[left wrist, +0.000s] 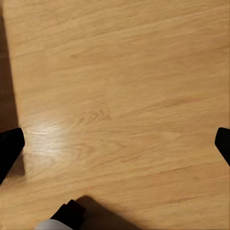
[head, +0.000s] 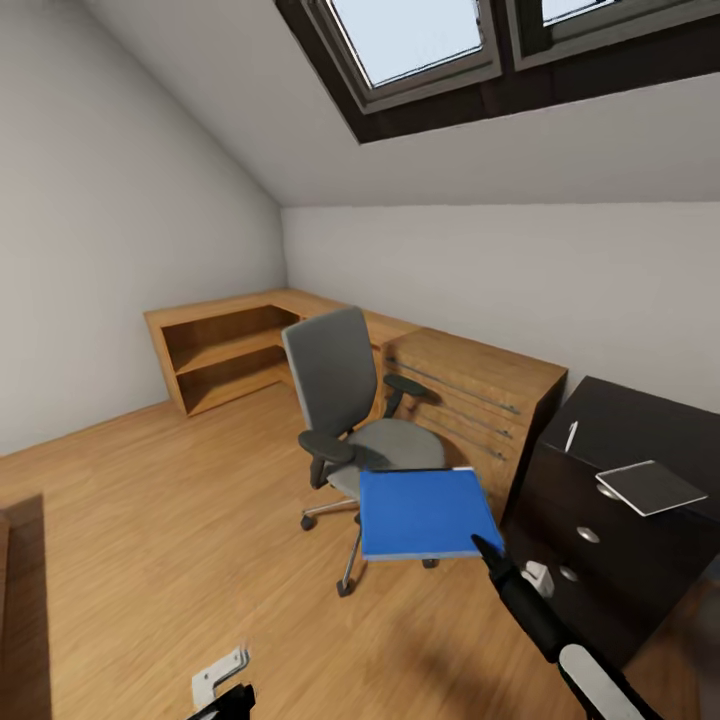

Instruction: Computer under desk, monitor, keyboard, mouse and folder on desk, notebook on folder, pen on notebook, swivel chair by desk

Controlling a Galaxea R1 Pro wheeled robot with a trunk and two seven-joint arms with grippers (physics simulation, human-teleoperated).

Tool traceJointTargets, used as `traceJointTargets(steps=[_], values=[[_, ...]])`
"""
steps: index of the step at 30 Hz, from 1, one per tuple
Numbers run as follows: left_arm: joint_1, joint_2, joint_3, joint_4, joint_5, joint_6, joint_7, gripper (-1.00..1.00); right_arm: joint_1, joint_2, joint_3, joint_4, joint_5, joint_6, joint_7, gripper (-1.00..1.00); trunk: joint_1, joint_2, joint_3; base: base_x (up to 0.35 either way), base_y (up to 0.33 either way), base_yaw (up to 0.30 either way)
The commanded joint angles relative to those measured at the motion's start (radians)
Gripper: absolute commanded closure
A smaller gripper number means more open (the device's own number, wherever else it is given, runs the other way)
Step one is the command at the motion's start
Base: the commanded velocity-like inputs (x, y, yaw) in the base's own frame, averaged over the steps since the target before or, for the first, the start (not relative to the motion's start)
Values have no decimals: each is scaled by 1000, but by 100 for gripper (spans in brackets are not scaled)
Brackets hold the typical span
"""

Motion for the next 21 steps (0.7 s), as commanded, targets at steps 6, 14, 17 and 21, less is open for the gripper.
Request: traceJointTargets(steps=[6, 14, 17, 21], values=[[0, 7, -10, 92, -12, -38, -85, -100, 58, 0, 2, 42, 16, -34, 23, 100, -23, 42, 18, 0, 0, 0], [0, 7, -14, 269, -17, -59, -146, -100, 64, 0, 3, 113, 16, -37, 88, 100, -54, 98, 43, 0, 0, 0], [0, 7, -12, 277, -16, -69, -175, -100, 64, -1, 2, 166, 18, -38, 161, 100, -65, 119, 52, 0, 0, 0], [0, 7, -11, 293, -15, -71, -177, -100, 64, -2, 2, 196, 26, -37, 234, 100, -81, 147, 65, 0, 0, 0]])
